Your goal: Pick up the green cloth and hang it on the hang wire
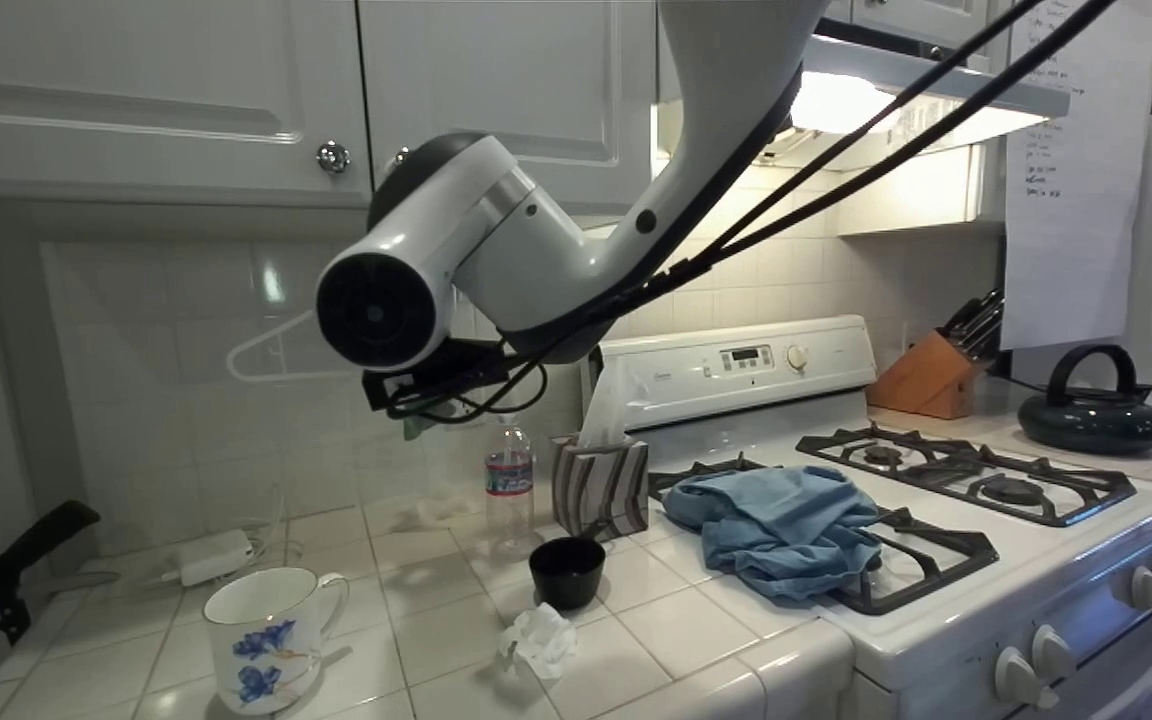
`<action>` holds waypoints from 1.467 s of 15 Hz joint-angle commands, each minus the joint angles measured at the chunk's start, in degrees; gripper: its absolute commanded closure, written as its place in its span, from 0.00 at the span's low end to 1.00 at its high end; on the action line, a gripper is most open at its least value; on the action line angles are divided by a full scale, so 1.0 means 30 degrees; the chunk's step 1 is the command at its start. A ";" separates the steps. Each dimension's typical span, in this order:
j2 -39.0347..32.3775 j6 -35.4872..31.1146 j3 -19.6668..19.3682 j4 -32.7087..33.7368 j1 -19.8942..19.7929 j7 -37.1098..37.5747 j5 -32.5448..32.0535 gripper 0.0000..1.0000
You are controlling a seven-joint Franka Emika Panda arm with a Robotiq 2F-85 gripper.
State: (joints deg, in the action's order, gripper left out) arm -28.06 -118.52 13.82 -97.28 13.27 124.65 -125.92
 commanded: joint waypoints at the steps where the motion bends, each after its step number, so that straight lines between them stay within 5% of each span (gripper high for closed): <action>1: -0.2170 0.0938 -0.0068 0.2528 0.0642 0.0219 -0.0447 0.99; 17: -0.6451 -0.0635 -0.0791 0.9247 -0.0252 0.0114 0.4134 0.99; 18: -0.6448 -0.0647 -0.0853 0.9345 -0.0157 0.0097 0.4230 0.70; 22: -0.6348 -0.0842 -0.0981 0.9438 0.0140 0.0167 0.4248 0.48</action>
State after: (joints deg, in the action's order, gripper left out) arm -46.12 -119.66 12.14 -71.53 12.25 125.91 -114.94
